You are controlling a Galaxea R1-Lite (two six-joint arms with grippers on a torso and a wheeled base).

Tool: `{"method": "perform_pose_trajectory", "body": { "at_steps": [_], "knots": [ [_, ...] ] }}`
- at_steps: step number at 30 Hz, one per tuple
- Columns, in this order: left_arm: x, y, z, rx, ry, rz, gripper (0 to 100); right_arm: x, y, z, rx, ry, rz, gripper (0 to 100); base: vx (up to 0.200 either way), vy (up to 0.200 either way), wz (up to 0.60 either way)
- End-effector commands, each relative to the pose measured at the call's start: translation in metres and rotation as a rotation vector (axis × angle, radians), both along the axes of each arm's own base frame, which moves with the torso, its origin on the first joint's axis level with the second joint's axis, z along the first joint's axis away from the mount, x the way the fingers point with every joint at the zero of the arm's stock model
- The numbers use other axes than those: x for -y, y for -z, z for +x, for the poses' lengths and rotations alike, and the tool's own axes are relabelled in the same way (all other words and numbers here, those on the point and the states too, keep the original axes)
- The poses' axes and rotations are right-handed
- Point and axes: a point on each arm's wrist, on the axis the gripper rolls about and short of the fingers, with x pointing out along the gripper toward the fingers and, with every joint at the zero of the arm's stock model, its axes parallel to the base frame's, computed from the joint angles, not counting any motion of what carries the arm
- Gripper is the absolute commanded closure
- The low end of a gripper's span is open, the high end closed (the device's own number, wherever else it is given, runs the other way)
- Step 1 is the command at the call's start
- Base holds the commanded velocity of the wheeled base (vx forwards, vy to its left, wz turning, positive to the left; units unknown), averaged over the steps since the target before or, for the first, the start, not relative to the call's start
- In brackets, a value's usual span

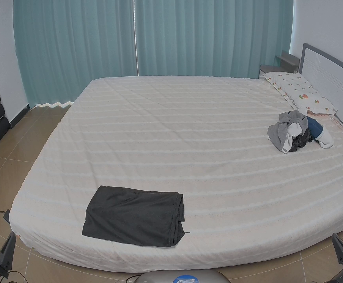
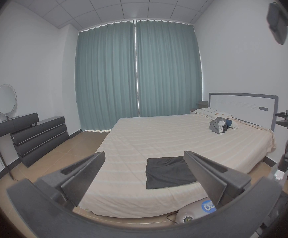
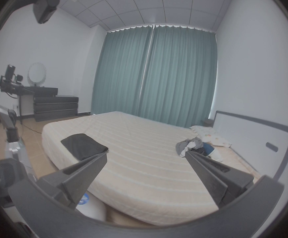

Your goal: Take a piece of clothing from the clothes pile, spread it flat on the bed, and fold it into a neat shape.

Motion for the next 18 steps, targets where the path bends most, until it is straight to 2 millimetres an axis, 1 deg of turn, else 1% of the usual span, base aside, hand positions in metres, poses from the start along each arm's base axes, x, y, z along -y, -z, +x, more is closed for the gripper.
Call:
{"method": "perform_pose_trajectory", "body": {
  "at_steps": [1, 4, 6, 8, 9, 10, 11, 13, 14, 15, 17, 18],
  "knots": [
    [0.001, 0.016, -0.031, 0.142, 0.007, 0.027, 0, 0.003, 0.040, -0.008, 0.044, 0.089, -0.057, 0, 0.000, 0.000, 0.00],
    [0.001, 0.026, -0.024, 0.122, 0.007, 0.023, 0, 0.003, 0.043, -0.008, 0.016, 0.092, -0.039, 0, 0.000, 0.000, 0.00],
    [0.001, 0.035, -0.018, 0.139, 0.007, 0.020, 0, 0.003, 0.043, -0.008, 0.014, 0.091, -0.024, 0, 0.000, 0.000, 0.00],
    [0.001, 0.042, -0.010, 0.202, 0.009, 0.027, 0, 0.003, 0.040, -0.008, 0.043, 0.090, -0.025, 0, 0.000, 0.000, 0.00],
    [0.001, 0.042, -0.010, 0.202, 0.009, 0.027, 0, 0.003, 0.040, -0.008, 0.043, 0.090, -0.025, 0, 0.000, 0.000, 0.00],
    [0.001, 0.052, -0.003, 0.289, 0.018, 0.045, 0, 0.003, 0.034, -0.008, 0.103, 0.088, -0.020, 0, 0.000, 0.000, 0.00],
    [0.001, 0.049, -0.003, 0.318, 0.015, 0.056, 0, 0.003, 0.033, -0.008, 0.109, 0.085, -0.018, 0, 0.000, 0.000, 0.00],
    [0.001, 0.049, -0.003, 0.318, 0.015, 0.056, 0, 0.003, 0.033, -0.008, 0.109, 0.085, -0.018, 0, 0.000, 0.000, 0.00],
    [0.001, 0.053, -0.002, 0.272, 0.021, 0.057, 0, 0.003, 0.042, -0.008, 0.015, 0.093, -0.015, 0, 0.000, 0.000, 0.00],
    [0.001, 0.057, -0.002, 0.239, 0.022, 0.056, 0, 0.003, 0.044, -0.008, -0.026, 0.092, 0.009, 0, 0.000, 0.000, 0.00],
    [0.001, 0.065, -0.001, 0.156, 0.021, 0.053, 0, 0.002, 0.044, -0.009, -0.047, 0.105, 0.120, 0, 0.000, 0.000, 0.00],
    [0.001, 0.068, -0.001, 0.120, 0.023, 0.042, 0, 0.002, 0.048, -0.010, -0.051, 0.125, 0.156, 0, 0.000, 0.000, 0.00]
  ]
}}
